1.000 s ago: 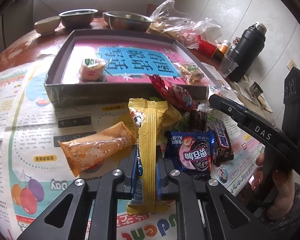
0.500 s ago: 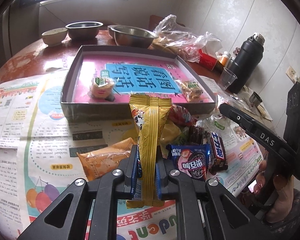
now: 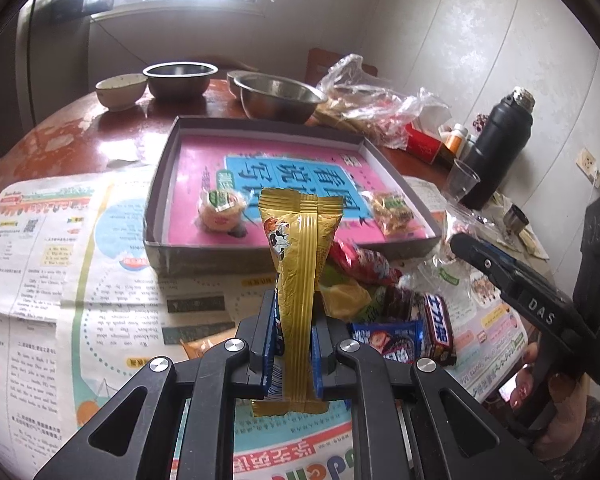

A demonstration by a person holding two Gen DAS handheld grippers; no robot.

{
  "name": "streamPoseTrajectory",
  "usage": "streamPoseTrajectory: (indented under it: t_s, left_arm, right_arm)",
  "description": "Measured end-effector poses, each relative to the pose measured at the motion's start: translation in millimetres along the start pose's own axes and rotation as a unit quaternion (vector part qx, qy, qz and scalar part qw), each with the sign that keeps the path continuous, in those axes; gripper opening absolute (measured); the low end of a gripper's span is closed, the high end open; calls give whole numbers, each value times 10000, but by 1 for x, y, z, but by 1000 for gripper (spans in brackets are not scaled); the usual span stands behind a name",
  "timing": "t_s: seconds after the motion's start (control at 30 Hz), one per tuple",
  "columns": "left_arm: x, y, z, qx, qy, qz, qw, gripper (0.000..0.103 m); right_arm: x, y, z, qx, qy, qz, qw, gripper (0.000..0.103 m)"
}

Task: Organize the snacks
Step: 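Lift the yellow packet with left tool while right tool lifts the candy bag toward the tray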

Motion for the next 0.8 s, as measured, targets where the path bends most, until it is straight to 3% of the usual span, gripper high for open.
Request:
streamPoseTrajectory:
  t_s: [0.8]
  left_arm:
    - [4,38,12,-339,3,-30,9994,14]
  right_arm:
    - [12,24,9,-197,87,-118,9997,38]
Point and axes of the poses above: each gripper's, at about its wrist camera, not at the fingertips, and z roughly the way its jaws point, x to its left, y to its top, the point moved 9 cm from there along z, roughly the way its jaws point, and after that the axes turned 15 degrees about -x, right-handed, at the moved point
